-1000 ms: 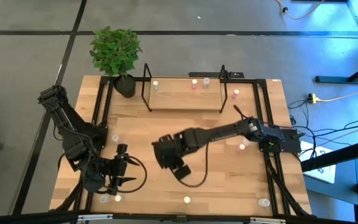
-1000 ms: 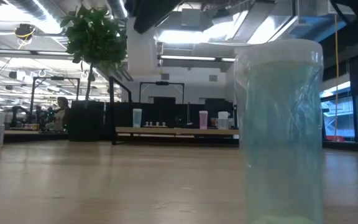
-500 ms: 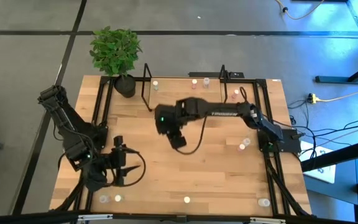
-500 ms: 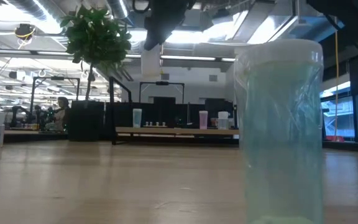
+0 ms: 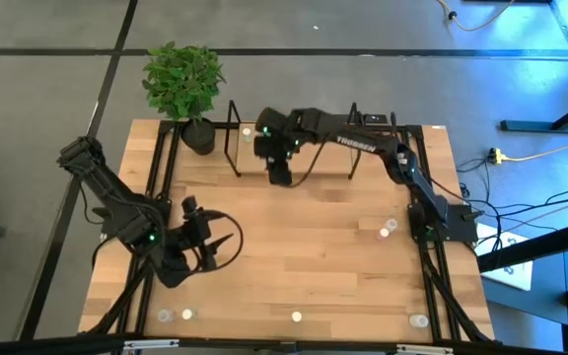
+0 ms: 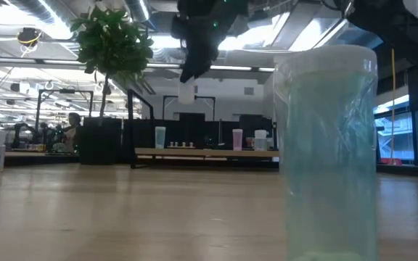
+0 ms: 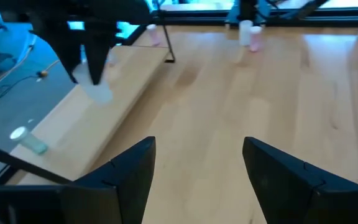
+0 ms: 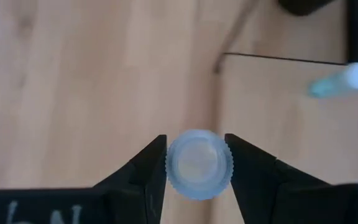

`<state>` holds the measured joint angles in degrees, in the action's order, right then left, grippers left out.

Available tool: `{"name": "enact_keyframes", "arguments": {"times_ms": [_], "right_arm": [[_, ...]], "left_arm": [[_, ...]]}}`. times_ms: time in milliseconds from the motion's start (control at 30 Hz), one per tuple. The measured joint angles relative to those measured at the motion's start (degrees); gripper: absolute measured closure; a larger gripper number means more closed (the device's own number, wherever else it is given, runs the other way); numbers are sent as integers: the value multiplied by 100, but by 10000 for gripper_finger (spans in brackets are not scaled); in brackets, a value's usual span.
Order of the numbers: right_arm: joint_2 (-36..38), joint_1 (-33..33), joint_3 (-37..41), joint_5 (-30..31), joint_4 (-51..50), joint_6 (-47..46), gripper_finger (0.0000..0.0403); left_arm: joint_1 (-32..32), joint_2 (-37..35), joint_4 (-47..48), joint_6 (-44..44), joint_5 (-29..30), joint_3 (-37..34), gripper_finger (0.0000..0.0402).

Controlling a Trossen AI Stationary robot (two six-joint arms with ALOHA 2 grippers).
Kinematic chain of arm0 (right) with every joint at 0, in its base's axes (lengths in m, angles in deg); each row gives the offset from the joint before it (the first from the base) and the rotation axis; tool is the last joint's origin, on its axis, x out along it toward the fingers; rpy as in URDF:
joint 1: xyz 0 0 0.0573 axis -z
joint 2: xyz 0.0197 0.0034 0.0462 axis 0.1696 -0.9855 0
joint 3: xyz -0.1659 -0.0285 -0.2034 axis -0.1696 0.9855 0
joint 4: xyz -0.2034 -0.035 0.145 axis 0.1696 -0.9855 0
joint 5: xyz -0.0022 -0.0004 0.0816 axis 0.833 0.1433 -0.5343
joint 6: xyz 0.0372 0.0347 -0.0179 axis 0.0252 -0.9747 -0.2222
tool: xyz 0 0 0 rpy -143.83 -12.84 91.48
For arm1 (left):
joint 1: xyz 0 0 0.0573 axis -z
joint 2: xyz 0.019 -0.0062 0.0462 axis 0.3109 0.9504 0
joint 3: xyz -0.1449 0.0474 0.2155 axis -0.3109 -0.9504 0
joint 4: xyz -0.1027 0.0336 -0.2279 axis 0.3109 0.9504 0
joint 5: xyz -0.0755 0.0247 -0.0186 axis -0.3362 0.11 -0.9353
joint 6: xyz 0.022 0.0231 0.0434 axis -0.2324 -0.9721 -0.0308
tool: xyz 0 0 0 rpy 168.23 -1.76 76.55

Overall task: Pick and place medicine bottles onto shelf by color
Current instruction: Put the bottom left white medicine bottle on the shelf

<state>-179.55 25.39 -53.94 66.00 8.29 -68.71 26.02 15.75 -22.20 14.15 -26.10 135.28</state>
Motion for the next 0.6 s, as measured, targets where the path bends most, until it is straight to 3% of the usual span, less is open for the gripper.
{"name": "enact_keyframes", "arguments": {"times_ms": [333,600], "right_arm": [[-41,941,14,-21,339,-301,251],[-283,1077,114,113,784,-372,251]], "left_arm": [[-338,0,129,48,-2,0,166],[-582,-1,121,299,-182,0,166]]}}
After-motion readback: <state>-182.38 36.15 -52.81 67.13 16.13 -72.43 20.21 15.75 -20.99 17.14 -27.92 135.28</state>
